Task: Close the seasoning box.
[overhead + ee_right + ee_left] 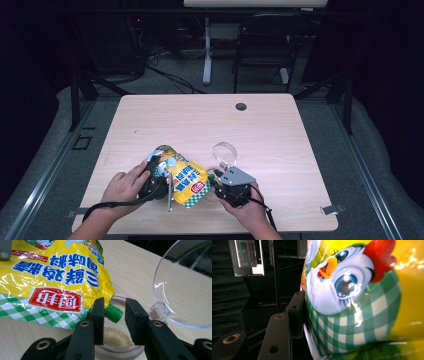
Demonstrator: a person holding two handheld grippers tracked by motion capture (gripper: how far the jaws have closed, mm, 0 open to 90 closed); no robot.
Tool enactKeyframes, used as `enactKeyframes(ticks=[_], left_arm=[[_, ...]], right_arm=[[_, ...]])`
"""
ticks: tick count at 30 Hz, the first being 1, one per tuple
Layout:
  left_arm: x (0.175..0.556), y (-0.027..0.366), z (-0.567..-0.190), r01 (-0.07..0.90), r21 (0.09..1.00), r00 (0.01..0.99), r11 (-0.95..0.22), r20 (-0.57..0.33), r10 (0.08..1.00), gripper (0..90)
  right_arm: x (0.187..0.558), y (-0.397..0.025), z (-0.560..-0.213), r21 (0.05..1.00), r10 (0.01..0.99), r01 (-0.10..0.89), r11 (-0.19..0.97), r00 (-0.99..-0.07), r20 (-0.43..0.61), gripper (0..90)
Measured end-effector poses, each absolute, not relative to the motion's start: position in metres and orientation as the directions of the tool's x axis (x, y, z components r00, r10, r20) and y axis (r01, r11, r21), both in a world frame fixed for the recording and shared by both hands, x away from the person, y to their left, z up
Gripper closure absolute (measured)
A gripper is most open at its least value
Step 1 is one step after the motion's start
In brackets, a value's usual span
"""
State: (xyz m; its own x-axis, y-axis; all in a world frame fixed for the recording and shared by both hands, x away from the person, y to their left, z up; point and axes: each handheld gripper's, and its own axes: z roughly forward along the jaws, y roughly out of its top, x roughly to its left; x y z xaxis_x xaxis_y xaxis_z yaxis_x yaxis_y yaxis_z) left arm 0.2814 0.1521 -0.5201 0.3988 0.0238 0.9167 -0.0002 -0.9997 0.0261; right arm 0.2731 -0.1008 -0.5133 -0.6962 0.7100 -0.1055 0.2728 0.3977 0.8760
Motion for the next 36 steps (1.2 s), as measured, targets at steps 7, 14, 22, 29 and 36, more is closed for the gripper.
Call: enactKeyframes(ticks=[7, 14, 22, 29, 36], left_arm=[[0.282, 0.151, -0.517, -0.003, 0.005, 0.396, -1.0, 0.918, 0.003, 53.8], [0.283, 0.149, -0.515, -0.011, -0.018, 0.387, -1.0, 0.922, -0.021, 53.8], [0.283, 0.148, -0.514, -0.01, -0.027, 0.385, -1.0, 0.923, -0.029, 53.9], [0.283, 0.146, -0.512, -0.015, -0.053, 0.372, -0.998, 0.927, -0.055, 53.9], [0.284, 0.145, -0.51, -0.015, -0.064, 0.382, -0.998, 0.922, -0.065, 53.9]], right_arm=[[0.273, -0.101, -0.514, 0.87, 0.712, 0.283, 0.405, -0.694, -0.105, 68.7], [0.268, -0.101, -0.511, 0.877, 0.709, 0.277, 0.394, -0.698, -0.098, 68.0], [0.259, -0.1, -0.509, 0.879, 0.691, 0.267, 0.395, -0.717, -0.093, 66.7], [0.26, -0.1, -0.511, 0.879, 0.689, 0.27, 0.394, -0.72, -0.088, 67.0], [0.257, -0.101, -0.509, 0.877, 0.681, 0.257, 0.406, -0.725, -0.102, 66.2]])
